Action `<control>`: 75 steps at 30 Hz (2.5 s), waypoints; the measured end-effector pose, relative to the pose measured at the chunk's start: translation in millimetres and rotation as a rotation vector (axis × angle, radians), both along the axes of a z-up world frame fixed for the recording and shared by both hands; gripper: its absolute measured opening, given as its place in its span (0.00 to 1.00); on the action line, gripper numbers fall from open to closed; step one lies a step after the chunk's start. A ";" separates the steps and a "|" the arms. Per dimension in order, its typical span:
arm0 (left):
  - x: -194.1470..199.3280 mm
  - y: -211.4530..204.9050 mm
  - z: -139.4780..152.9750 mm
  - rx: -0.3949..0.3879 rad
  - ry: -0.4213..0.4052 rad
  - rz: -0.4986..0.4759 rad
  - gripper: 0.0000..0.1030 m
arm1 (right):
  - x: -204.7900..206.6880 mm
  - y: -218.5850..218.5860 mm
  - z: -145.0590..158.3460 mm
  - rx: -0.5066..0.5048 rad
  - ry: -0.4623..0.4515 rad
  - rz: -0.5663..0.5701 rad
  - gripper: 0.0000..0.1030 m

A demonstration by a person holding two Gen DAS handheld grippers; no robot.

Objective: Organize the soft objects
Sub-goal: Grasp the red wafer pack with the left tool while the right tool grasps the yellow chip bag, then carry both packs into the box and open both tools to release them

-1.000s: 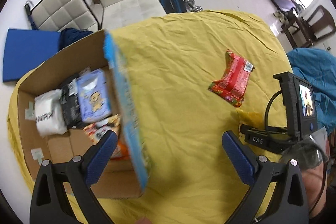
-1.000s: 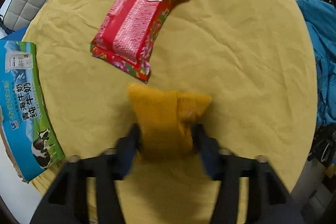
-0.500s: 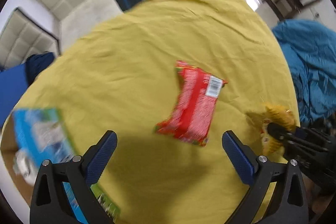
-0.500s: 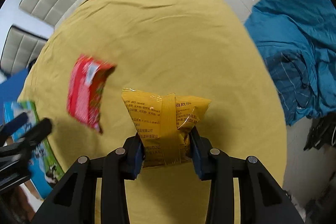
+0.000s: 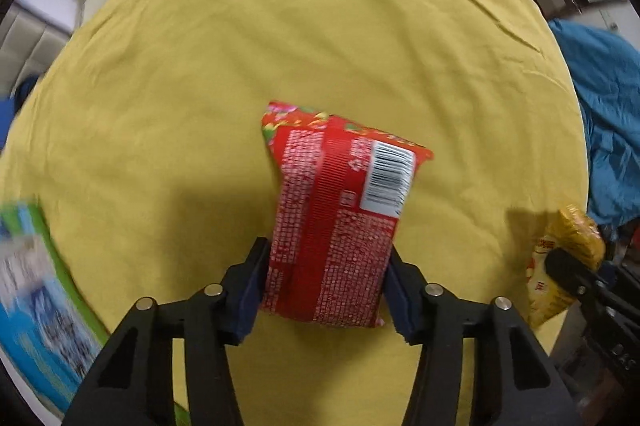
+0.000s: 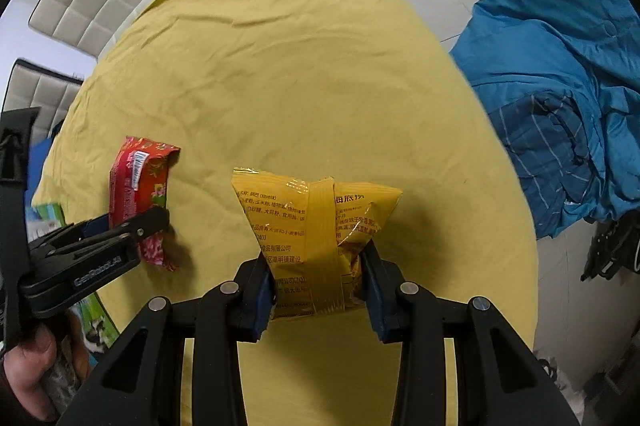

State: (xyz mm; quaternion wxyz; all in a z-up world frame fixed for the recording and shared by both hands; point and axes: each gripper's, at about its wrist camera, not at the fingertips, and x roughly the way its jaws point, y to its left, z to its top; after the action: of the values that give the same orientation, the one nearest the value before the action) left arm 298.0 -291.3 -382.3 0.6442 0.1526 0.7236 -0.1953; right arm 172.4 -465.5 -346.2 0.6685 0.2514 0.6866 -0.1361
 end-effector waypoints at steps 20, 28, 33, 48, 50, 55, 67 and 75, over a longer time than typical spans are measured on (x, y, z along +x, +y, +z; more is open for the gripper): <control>-47.8 38.7 -9.3 0.058 0.008 0.099 0.47 | -4.8 42.4 -21.8 -0.042 0.078 0.112 0.40; -74.5 40.4 13.4 0.039 -0.057 0.105 0.43 | -9.6 52.4 -6.2 -0.055 0.057 0.129 0.38; -86.7 41.7 40.9 0.013 -0.101 0.104 0.43 | -15.0 59.4 11.1 -0.054 0.022 0.140 0.37; -130.0 54.1 167.4 -0.162 -0.261 0.140 0.43 | -24.9 88.3 112.2 -0.054 -0.176 0.172 0.36; -129.1 65.9 184.9 -0.188 -0.277 0.153 0.43 | -26.3 97.0 129.2 -0.056 -0.200 0.175 0.36; -125.9 94.4 208.5 -0.249 -0.309 0.181 0.43 | -30.6 122.3 161.9 -0.059 -0.245 0.182 0.36; -124.0 215.6 243.6 -0.315 -0.343 0.281 0.42 | -25.1 249.6 210.9 -0.004 -0.318 0.248 0.36; -124.0 321.0 242.6 -0.265 -0.378 0.364 0.40 | -3.5 373.1 199.5 0.051 -0.316 0.382 0.36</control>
State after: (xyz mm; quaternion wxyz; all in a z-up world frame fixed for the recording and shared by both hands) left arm 173.9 29.7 -139.7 0.8062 -0.0316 0.5745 -0.1376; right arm 168.9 -92.3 -146.7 0.7747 0.1522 0.6116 0.0510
